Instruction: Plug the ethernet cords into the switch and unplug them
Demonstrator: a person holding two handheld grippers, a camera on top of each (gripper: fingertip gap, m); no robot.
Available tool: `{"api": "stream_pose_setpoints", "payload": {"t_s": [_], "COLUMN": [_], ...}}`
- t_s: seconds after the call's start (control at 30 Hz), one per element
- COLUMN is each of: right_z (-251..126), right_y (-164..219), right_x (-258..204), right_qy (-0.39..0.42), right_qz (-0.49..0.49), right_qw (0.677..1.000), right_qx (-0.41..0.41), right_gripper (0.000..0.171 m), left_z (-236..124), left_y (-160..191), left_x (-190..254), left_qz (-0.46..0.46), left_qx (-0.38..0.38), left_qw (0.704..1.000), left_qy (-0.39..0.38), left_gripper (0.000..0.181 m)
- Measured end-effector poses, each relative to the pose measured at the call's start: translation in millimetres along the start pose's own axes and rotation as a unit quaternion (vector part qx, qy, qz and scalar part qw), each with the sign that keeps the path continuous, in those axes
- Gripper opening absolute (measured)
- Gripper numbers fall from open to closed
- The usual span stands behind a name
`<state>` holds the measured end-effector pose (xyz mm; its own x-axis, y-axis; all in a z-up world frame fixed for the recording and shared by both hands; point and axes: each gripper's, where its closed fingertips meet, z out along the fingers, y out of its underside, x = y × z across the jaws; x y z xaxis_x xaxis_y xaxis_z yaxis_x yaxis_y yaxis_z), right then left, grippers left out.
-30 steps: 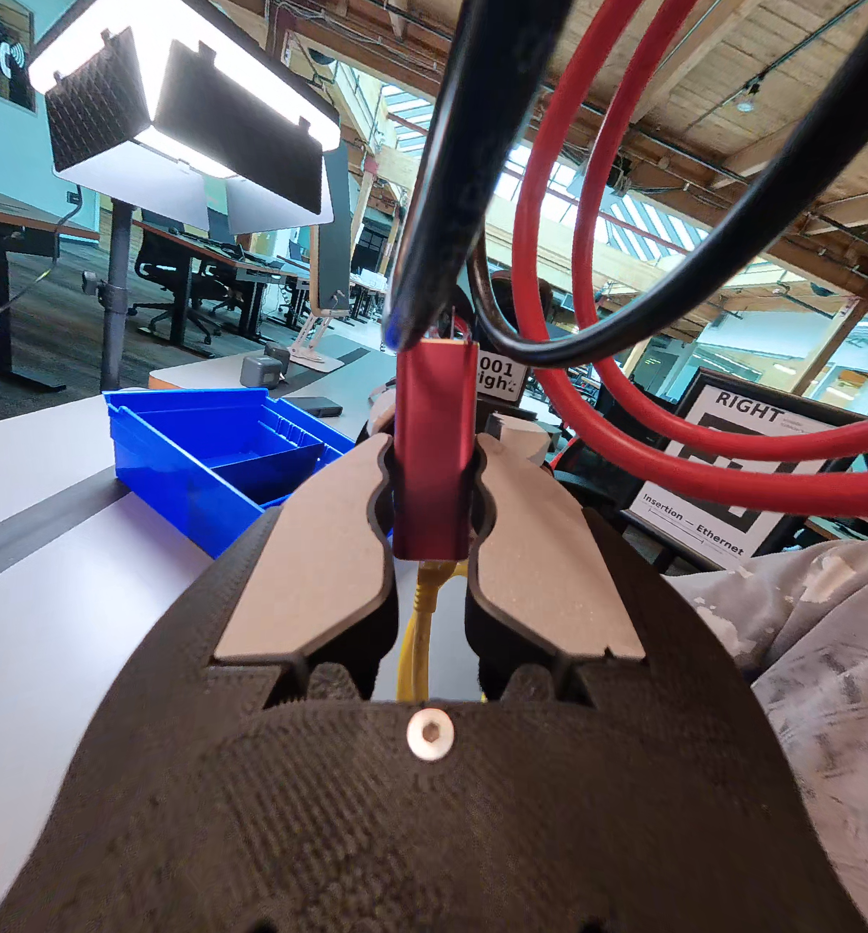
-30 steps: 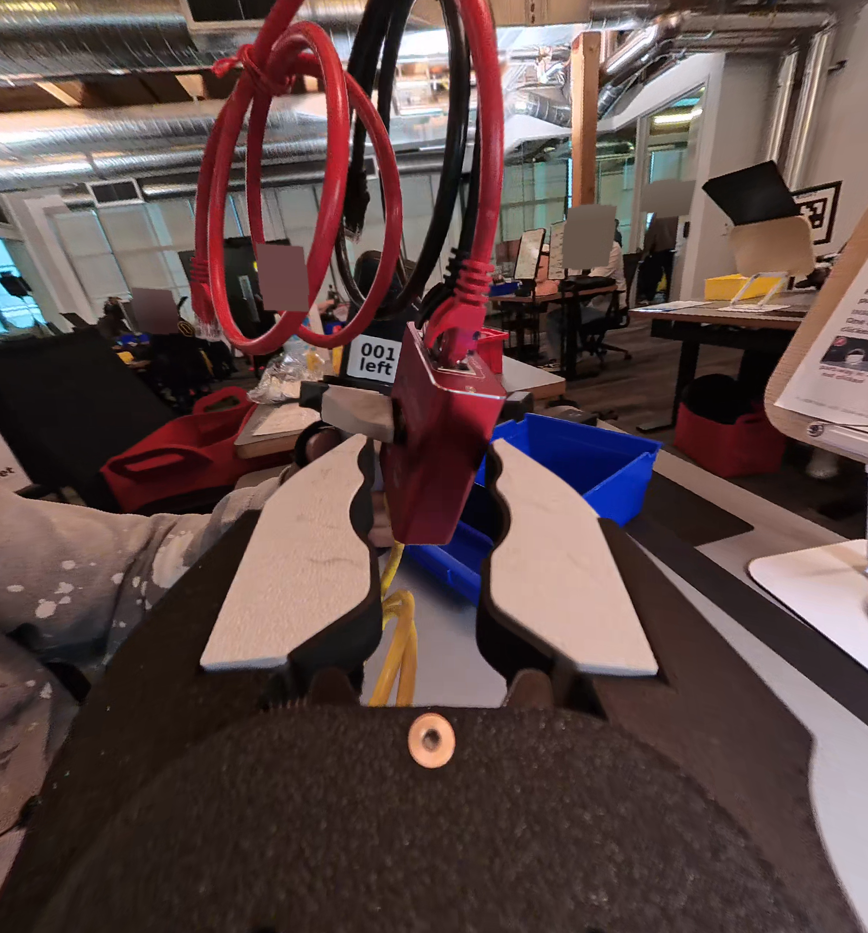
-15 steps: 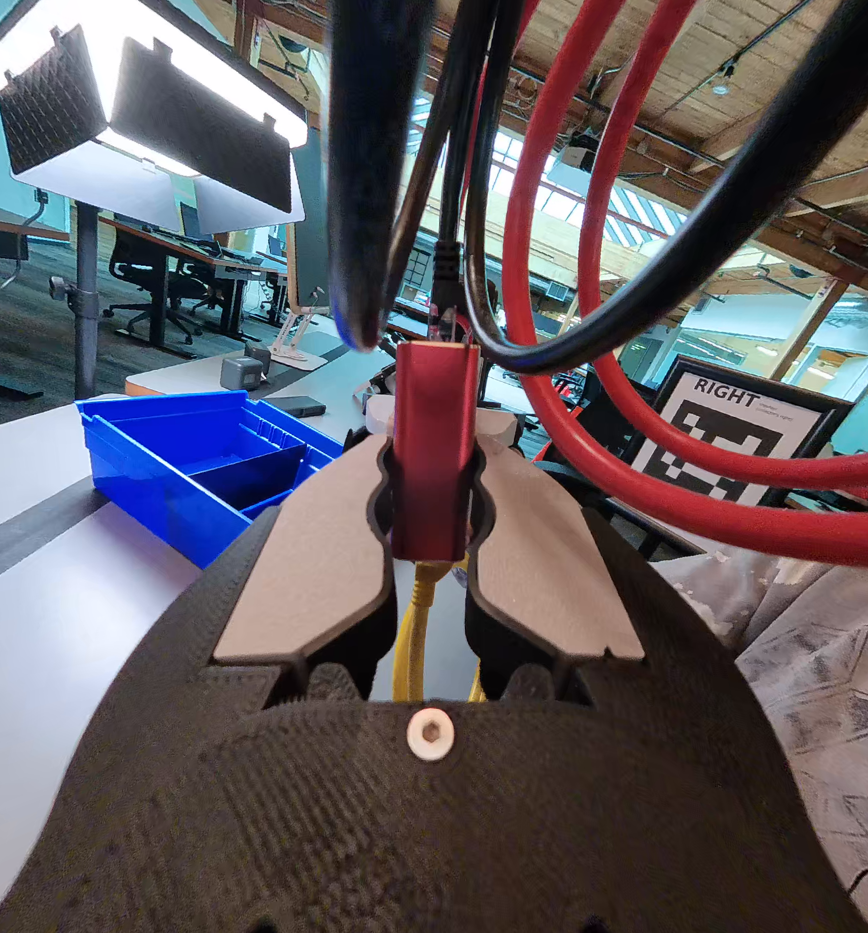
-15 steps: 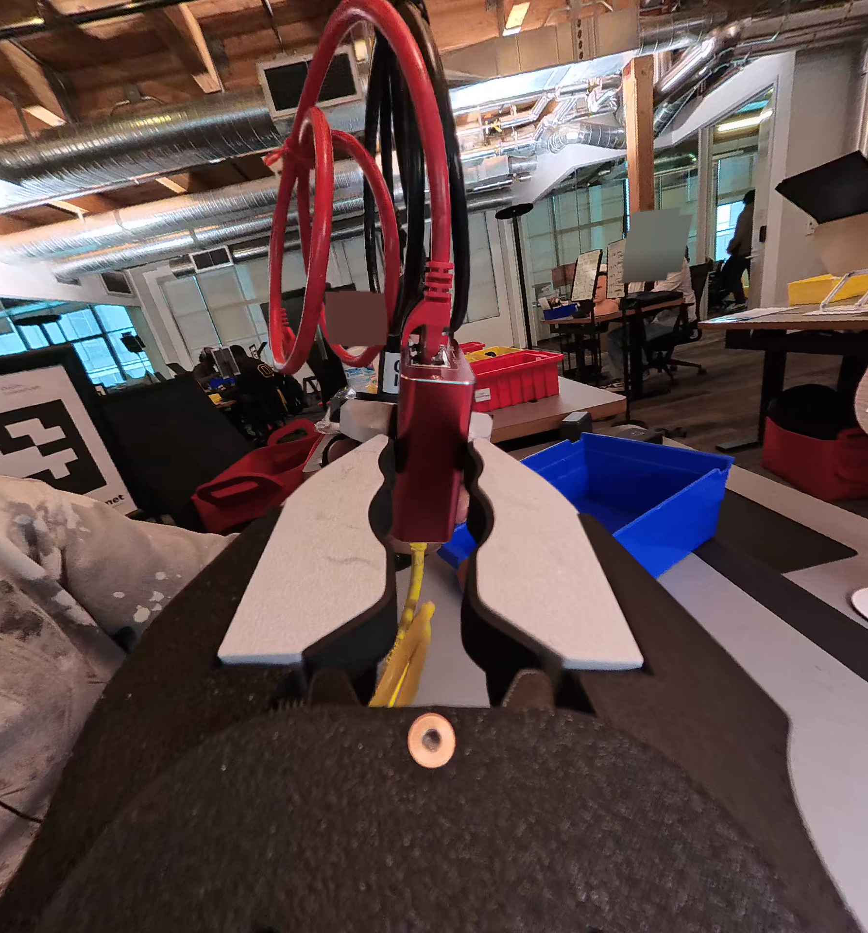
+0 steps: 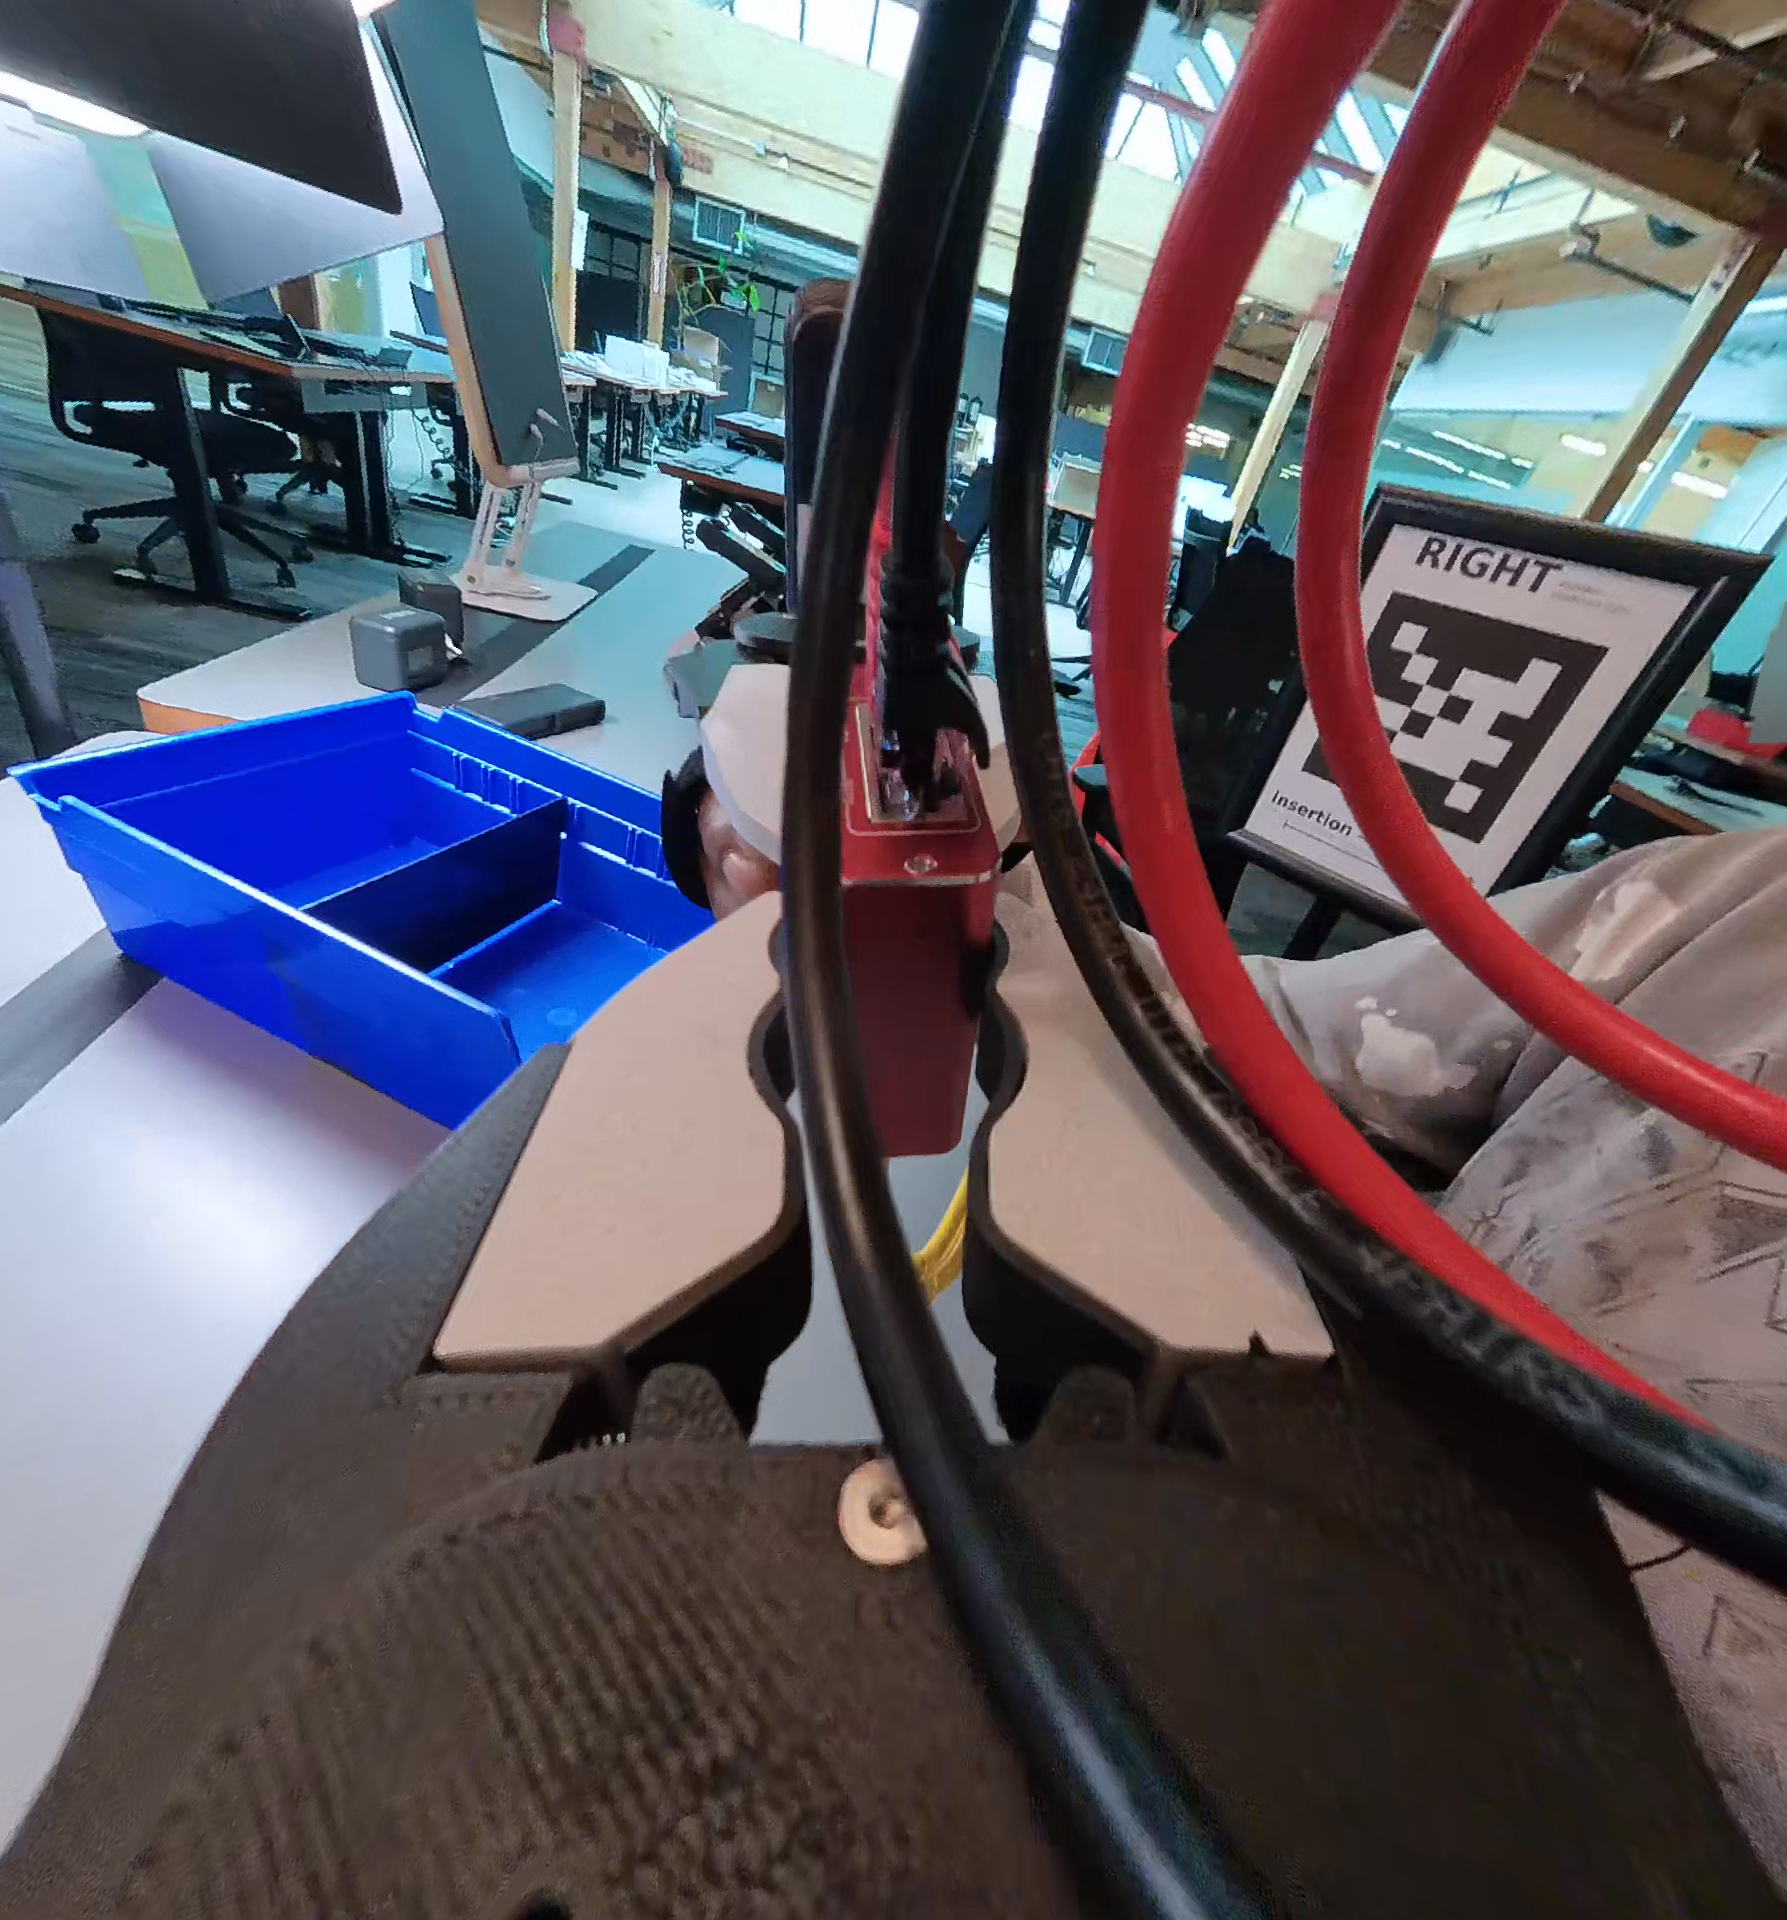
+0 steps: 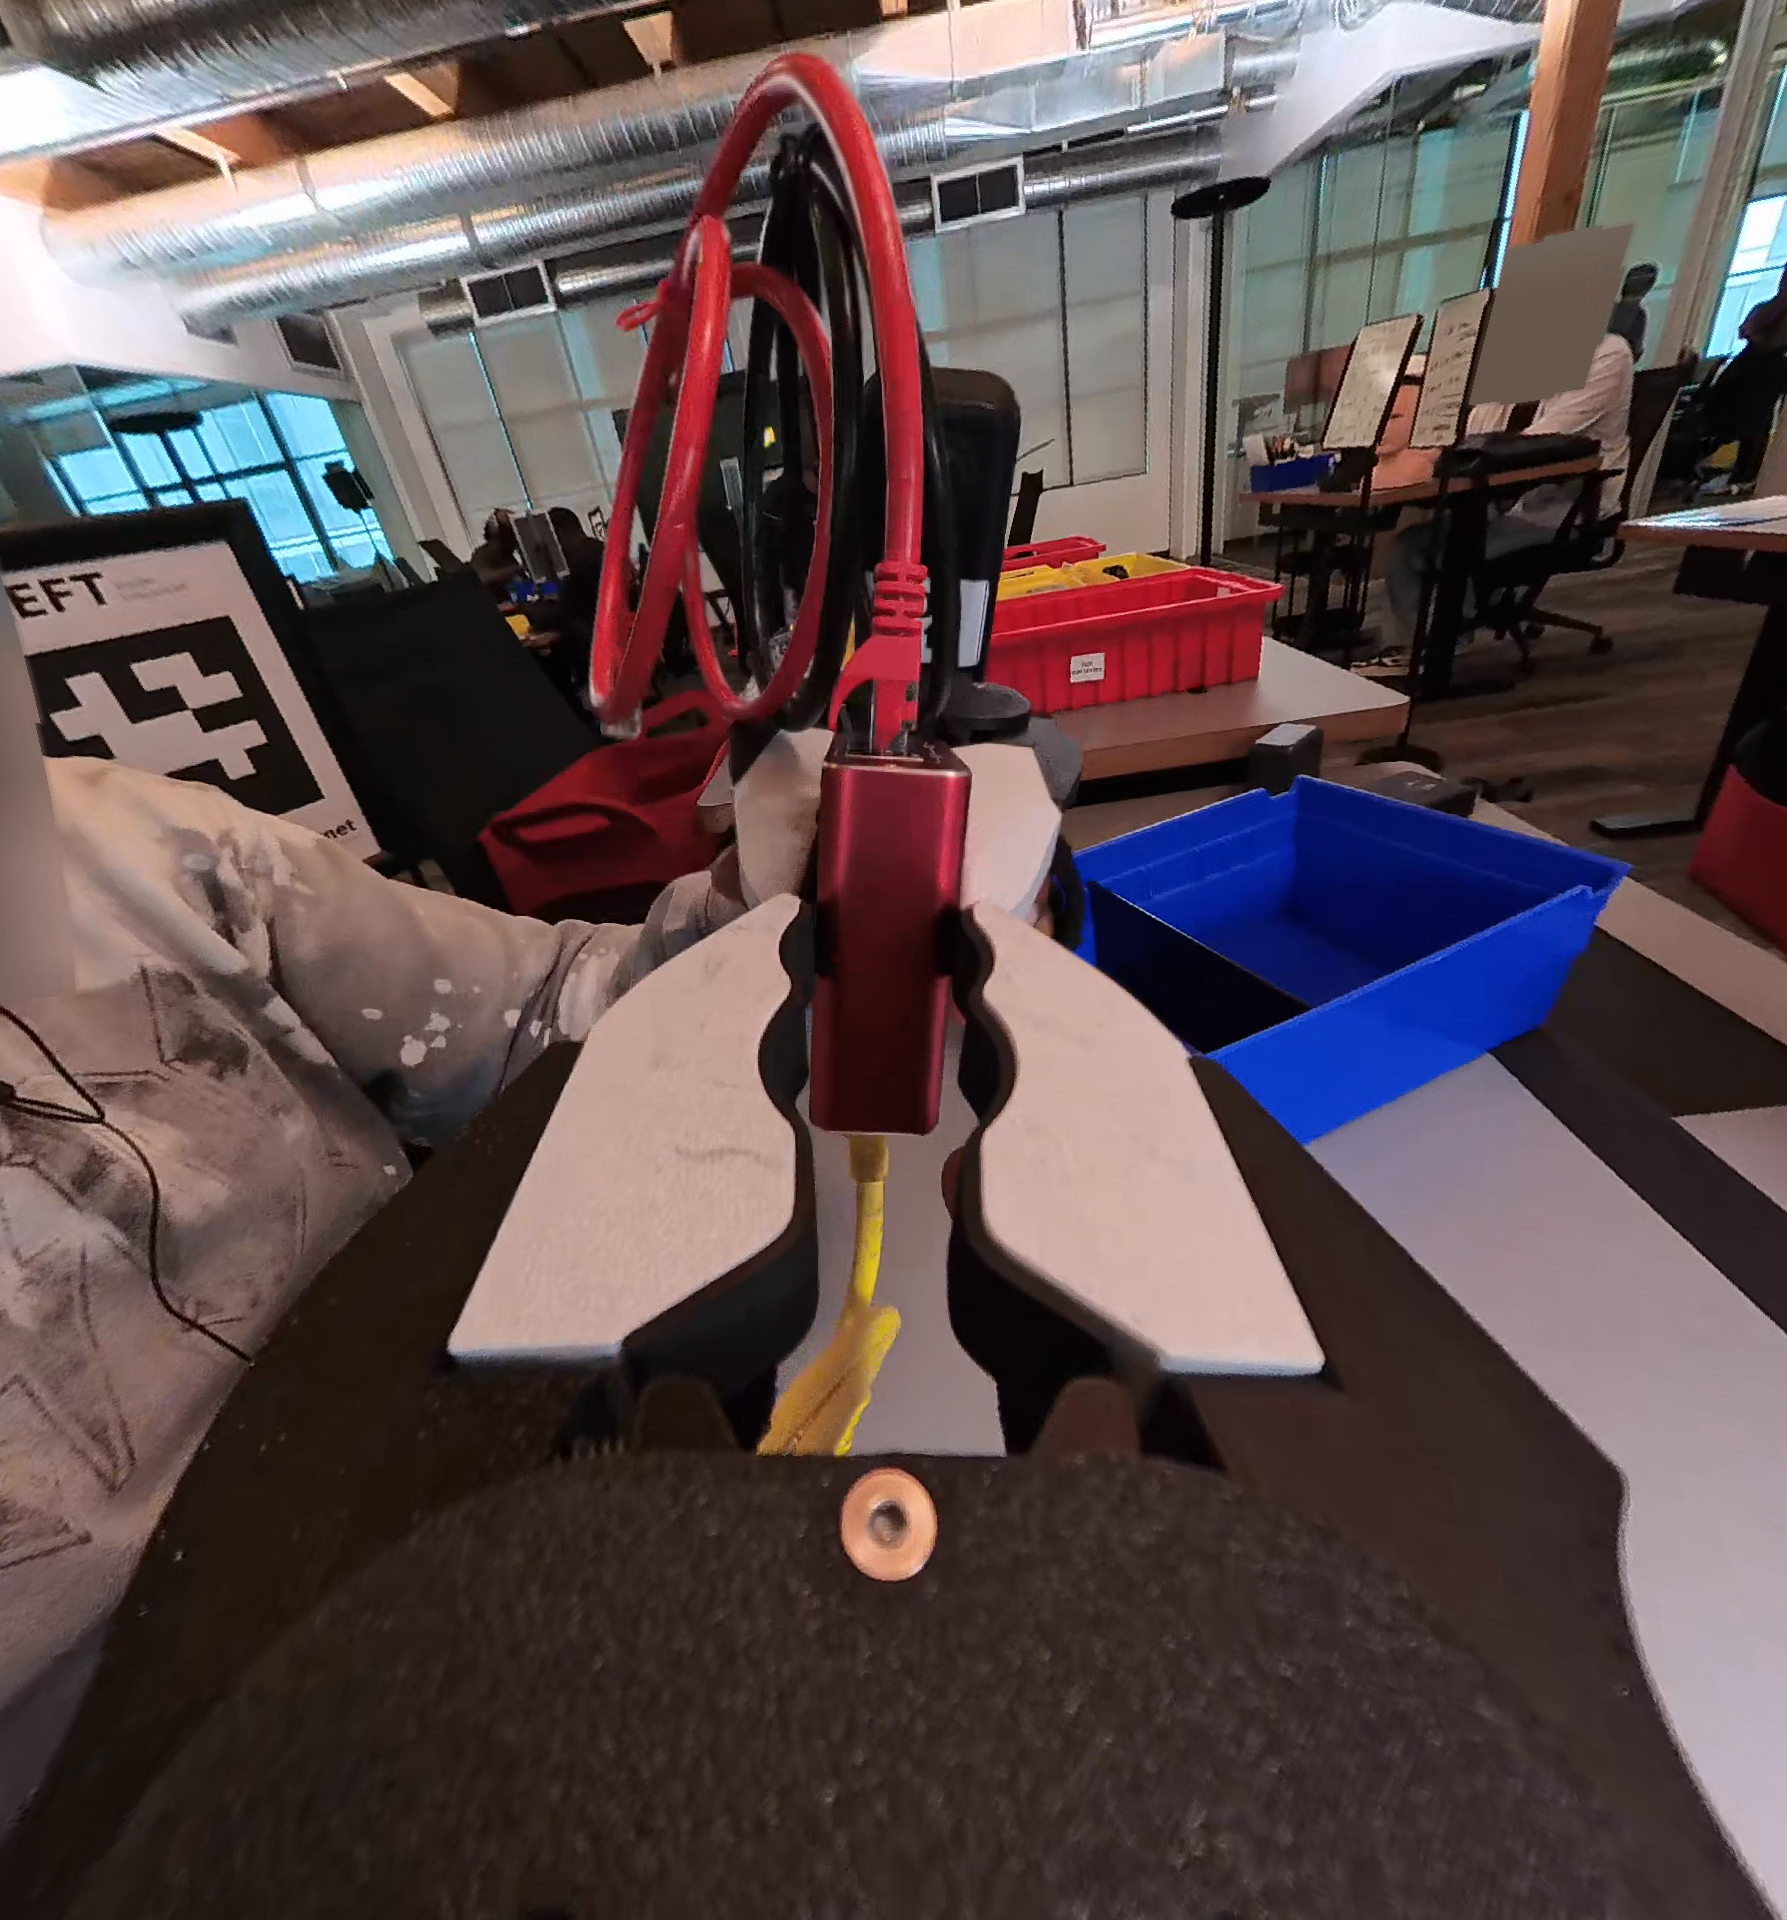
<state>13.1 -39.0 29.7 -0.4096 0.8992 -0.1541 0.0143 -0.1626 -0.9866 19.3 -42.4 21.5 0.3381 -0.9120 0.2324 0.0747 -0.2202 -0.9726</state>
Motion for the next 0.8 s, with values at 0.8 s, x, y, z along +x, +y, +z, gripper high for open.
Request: {"api": "stream_pose_setpoints", "payload": {"t_s": [0.8], "right_z": [-36.2], "right_y": [-49.9], "right_x": [21.7], "right_qy": [0.1], "right_qz": [-0.016], "right_qw": [0.985], "right_qx": [0.142], "right_gripper": [0.025], "left_z": [-1.3], "left_y": [118.3], "left_x": [-77.7], "left_qz": [0.004], "left_qx": [-0.225], "left_qw": [0.971], "left_qy": [-0.081], "left_gripper": [0.028]}}
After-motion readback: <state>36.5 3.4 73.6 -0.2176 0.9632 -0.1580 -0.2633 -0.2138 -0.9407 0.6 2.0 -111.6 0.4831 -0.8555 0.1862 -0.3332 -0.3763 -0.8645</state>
